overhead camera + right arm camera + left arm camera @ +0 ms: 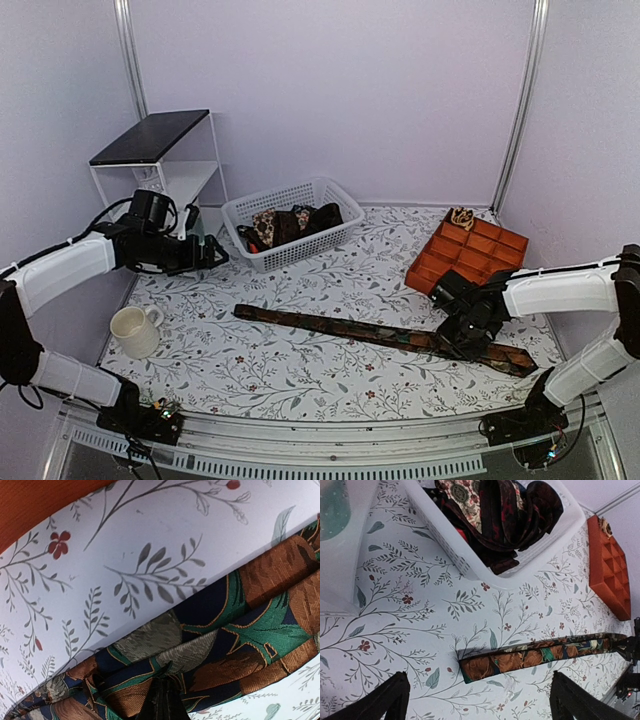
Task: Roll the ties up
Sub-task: Roll the tie at the center of the board.
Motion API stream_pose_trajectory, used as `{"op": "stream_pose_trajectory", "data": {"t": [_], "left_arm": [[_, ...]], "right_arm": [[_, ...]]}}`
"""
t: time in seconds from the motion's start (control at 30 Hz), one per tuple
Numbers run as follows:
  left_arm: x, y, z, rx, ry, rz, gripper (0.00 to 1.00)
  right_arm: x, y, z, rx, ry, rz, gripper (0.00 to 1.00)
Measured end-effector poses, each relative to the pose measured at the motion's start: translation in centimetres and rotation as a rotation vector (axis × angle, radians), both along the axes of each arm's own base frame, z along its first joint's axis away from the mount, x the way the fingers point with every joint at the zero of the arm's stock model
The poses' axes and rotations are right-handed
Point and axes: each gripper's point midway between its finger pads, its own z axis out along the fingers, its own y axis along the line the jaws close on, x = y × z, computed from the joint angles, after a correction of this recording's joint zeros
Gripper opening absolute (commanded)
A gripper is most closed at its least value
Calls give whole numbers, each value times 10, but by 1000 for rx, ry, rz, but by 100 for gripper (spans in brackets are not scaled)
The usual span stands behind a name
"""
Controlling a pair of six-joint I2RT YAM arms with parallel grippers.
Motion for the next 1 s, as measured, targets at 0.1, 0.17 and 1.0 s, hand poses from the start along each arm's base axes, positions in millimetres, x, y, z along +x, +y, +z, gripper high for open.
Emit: {"op": "stream_pose_trajectory", "data": {"t": [0.1, 0.17, 1.0], "left_arm": [[-3, -6, -4, -14, 7, -10, 89], [-9, -9, -13, -28, 28, -18, 79], [-33, -52, -101, -145, 175, -66, 1]], "right_arm": [[3, -5, 0, -15, 17, -15, 0], [6, -9, 0, -29, 27, -21, 0], [96, 120, 80, 117, -231, 437, 0]]}}
